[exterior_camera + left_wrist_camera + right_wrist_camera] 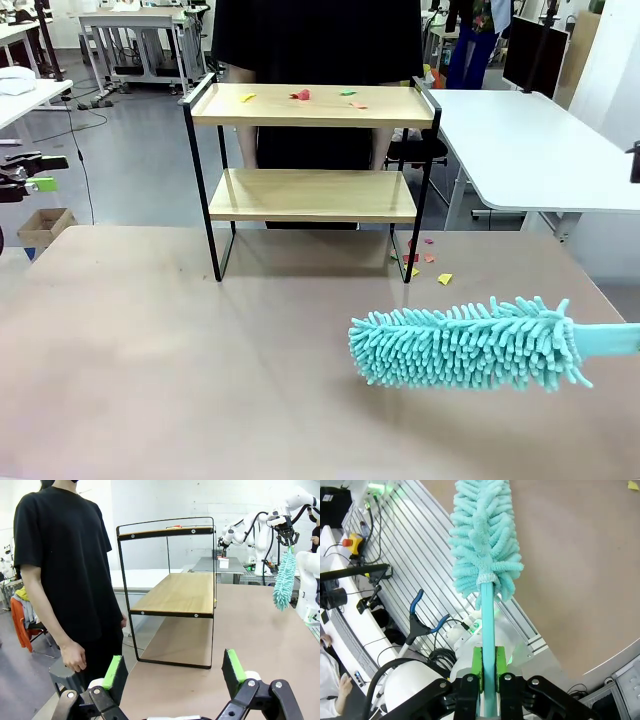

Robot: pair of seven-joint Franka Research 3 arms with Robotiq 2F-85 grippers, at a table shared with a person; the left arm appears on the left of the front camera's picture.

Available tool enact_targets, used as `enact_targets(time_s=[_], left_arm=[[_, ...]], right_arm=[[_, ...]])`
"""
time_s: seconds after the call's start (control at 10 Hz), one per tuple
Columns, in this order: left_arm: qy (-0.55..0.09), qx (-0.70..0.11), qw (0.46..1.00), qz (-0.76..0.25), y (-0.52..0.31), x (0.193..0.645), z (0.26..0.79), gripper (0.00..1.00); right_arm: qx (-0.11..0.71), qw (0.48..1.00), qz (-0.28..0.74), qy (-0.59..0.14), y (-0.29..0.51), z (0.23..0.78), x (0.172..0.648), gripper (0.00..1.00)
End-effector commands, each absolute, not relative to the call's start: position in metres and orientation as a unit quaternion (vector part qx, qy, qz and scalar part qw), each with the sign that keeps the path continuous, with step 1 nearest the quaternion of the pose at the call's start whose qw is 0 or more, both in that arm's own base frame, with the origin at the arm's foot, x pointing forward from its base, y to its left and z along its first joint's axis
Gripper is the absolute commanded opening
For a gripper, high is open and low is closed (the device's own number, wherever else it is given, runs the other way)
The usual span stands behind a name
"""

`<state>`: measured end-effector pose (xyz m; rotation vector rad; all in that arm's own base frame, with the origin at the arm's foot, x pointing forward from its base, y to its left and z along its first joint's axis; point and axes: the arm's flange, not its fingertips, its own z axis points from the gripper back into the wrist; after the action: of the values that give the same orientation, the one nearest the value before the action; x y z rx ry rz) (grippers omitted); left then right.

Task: Clean the shelf.
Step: Clean the specific section of the Shelf indicated by the human with the Duster.

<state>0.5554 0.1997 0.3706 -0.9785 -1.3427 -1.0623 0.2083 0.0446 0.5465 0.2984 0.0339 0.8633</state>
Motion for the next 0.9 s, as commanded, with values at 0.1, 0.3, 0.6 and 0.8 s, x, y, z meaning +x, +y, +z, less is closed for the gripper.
enact_targets(time_s=[0.1, 0.3, 0.6, 0.8], left_arm=[[-0.569, -0.413, 0.551, -0.450, 0.1992, 0.5537, 0.3735, 1.00], [-0.569, -0.413, 0.551, -0.450, 0.1992, 0.5537, 0.3735, 1.00], [-0.569, -0.413, 0.551, -0.450, 0.1992, 0.5537, 0.3735, 1.00], [-0.569, -0.413, 0.551, -0.450, 0.1992, 0.5537, 0.3735, 1.00]], right_arm=[[0.148, 0.899, 0.411, 0.009, 0.0455, 0.5506, 0.2103, 0.13], [0.148, 0.899, 0.411, 0.009, 0.0455, 0.5506, 0.2103, 0.13], [0.148, 0.899, 0.411, 0.009, 0.0455, 0.5506, 0.2103, 0.13], [0.148, 0.899, 0.411, 0.009, 0.0455, 0.5506, 0.2103, 0.13]])
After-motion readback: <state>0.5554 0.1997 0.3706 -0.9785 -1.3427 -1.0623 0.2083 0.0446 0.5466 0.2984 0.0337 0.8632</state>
